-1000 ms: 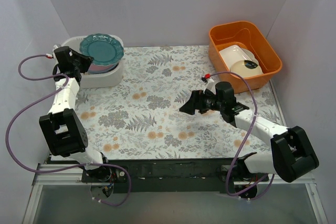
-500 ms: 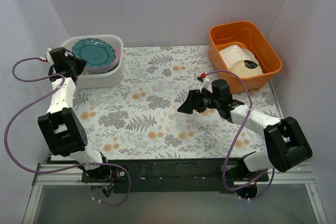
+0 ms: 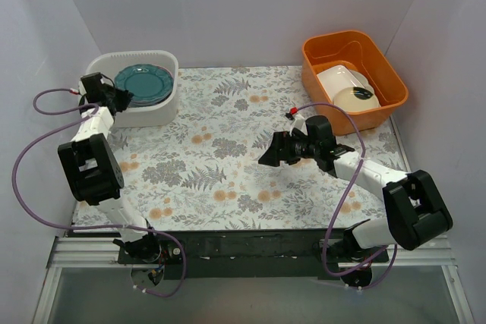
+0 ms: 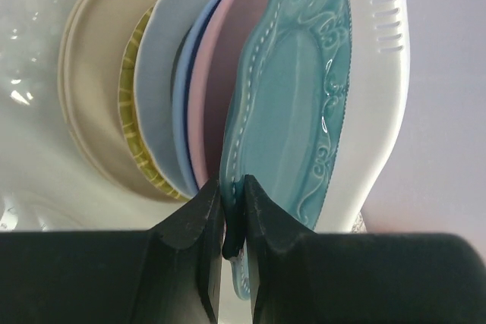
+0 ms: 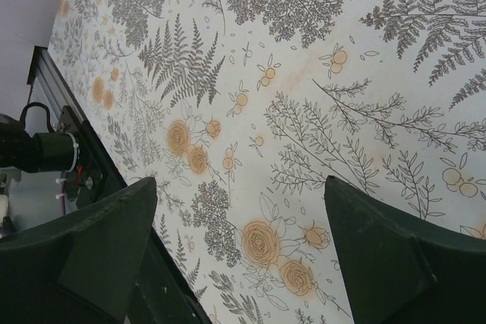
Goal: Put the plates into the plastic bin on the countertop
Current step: Place the plate in the plastic bin.
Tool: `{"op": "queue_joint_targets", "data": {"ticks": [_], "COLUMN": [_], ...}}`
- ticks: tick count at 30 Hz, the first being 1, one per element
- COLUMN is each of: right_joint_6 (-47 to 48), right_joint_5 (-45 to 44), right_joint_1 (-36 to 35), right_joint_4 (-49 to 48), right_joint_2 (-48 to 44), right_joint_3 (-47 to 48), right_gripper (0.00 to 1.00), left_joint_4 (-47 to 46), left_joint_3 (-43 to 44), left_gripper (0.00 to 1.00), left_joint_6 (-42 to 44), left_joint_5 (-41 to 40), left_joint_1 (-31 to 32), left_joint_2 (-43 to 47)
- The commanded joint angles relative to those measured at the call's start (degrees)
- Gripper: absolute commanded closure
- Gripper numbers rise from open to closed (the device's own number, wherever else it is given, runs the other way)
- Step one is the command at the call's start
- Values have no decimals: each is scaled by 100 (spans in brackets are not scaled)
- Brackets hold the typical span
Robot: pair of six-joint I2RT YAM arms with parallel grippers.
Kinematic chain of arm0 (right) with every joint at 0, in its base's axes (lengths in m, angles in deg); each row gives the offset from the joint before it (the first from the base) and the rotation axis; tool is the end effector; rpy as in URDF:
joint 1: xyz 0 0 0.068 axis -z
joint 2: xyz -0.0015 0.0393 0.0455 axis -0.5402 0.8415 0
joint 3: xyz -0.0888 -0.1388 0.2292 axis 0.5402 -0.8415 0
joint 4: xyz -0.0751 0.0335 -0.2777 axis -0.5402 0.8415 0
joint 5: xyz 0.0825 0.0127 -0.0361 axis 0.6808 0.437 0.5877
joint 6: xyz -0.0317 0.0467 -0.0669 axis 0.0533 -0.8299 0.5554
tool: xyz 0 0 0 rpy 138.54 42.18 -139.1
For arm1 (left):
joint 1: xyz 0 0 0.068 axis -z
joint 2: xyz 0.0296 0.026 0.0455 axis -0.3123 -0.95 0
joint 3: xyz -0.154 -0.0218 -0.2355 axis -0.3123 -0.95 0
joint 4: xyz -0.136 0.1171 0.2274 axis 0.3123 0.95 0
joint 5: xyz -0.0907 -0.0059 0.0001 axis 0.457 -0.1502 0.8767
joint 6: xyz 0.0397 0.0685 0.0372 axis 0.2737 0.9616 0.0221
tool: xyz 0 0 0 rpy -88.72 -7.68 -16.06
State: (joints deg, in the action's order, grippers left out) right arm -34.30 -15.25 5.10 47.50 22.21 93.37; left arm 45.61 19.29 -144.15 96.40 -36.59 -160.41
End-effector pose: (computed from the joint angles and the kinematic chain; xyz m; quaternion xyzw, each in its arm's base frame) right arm 0.2803 0.1920 0.1791 -0.1503 0.8325 0.4238 0.3237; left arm 0.4468 0.1357 0.2218 -0.7003 0.5443 -0.3255 0.3278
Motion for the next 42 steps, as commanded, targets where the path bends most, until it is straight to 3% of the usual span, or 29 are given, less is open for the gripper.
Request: {"op": "queue_joint_targets", "data": {"ticks": [1,13,15,17,22,25,30,35,42], "right_joint_6": [144,196,214,179,126,135,144,144,231], "right_joint_5": [-20,174,200,148,42,-28,-90,-283,-424], "right_joint_1": [17,17,17,17,17,17,17,17,17], "right_joint_4": [64,-15,-24,-85,-138,-103,2,64,248], "right_joint_2": [-85,293,328,320,162,65,-58,-277,-480], "right_joint_3": [351,597,615,589,501,448,430,316,316], "right_gripper": [2,2,2,2,2,2,2,2,2], "left_joint_4": [-682,-621,-612,-647,-647,-630,-498,-533,-445], "left_joint_3": [522,337,319,319,302,284,135,-199,-331], "left_gripper": [100,99,92,78,67,52,20,2,2], "left_joint_6": [-93,170,197,293,381,469,566,522,944], "left_joint_5": [388,37,63,124,186,213,256,572,1125], "left_joint_1": [-6,-6,-6,-6,-6,-6,-6,46,546], "left_joint_2": [43,253,253,271,463,586,990,1553,1975]}}
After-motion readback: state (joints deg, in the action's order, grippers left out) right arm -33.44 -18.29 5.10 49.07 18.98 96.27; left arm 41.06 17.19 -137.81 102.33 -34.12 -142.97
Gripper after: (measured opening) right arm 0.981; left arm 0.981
